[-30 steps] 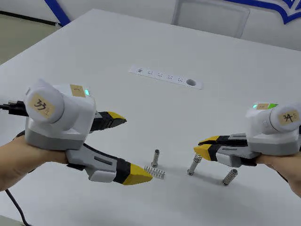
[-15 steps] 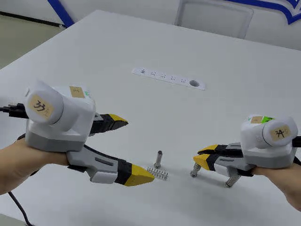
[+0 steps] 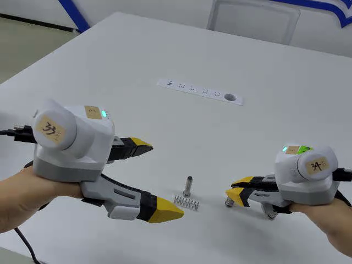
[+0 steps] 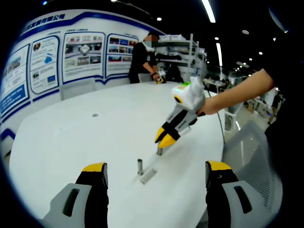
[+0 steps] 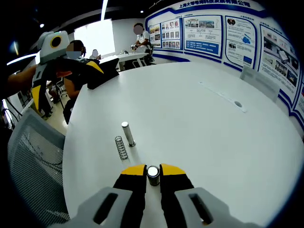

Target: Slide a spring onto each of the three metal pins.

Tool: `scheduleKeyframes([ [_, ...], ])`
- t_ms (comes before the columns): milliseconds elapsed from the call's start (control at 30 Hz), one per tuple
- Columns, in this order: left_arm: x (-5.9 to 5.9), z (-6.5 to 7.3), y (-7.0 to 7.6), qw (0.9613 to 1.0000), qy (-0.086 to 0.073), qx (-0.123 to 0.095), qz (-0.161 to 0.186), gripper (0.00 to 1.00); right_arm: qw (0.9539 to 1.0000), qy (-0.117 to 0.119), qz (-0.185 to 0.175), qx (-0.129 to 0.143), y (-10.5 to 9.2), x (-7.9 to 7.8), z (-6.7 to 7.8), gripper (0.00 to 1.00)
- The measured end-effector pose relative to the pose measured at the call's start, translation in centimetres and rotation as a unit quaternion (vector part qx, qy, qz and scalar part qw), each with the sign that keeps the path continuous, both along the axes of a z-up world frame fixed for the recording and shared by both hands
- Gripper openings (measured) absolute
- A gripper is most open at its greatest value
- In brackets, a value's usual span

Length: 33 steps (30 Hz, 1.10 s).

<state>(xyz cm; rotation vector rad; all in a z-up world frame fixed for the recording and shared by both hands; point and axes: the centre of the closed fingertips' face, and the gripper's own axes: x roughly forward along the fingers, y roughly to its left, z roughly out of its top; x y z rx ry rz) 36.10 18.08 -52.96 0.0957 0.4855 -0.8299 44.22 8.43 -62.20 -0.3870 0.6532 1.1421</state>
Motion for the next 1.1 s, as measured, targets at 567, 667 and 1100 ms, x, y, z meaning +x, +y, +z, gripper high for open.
scheduleKeyframes([
  [567,0.2,0.2,-0.4,0.9999,0.001,-0.006,-0.008,0.86,0.9999,-0.004,-0.013,0.004,0.2,0.2,1.4,0.18],
  [667,0.3,0.3,-0.5,0.9999,0.000,-0.007,-0.011,0.86,0.9994,-0.018,-0.018,0.024,0.4,0.7,3.6,0.18],
  [1100,0.0,-0.4,-0.7,0.9998,0.008,0.000,-0.016,0.85,0.9952,-0.044,0.087,-0.009,4.5,-3.7,3.0,0.20],
])
